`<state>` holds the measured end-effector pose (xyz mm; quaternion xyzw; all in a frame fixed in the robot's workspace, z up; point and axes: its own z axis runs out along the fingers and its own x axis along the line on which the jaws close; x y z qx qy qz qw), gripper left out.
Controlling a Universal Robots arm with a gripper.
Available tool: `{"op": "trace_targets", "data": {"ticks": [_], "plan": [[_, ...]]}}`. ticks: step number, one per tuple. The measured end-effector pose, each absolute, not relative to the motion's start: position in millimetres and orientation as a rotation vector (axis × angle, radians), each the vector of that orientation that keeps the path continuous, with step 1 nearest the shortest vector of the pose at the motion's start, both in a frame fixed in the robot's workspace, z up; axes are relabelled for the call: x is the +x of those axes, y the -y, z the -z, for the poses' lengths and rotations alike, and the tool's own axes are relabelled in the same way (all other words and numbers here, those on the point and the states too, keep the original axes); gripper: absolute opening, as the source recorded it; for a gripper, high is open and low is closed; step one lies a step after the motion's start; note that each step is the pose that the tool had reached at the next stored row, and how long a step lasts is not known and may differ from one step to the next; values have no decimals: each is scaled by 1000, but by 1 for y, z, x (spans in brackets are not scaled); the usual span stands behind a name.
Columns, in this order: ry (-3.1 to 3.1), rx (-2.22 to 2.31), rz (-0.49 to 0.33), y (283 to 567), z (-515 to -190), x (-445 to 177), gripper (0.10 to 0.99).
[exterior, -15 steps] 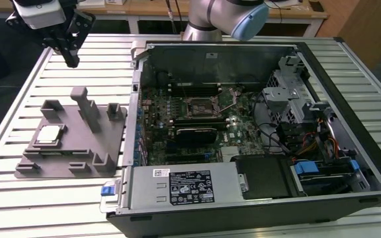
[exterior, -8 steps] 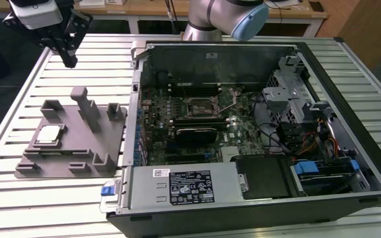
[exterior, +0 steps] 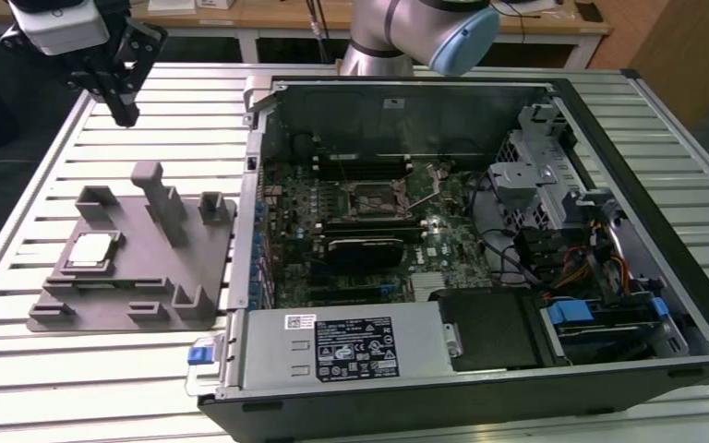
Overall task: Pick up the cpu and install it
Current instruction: 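Reach for the cpu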
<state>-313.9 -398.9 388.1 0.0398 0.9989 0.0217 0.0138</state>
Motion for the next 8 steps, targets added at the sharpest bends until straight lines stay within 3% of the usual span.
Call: {"op": "trace_targets", "data": {"ticks": [8], "plan": [[-3111,124,-68,399,-388,-319,106]]}}
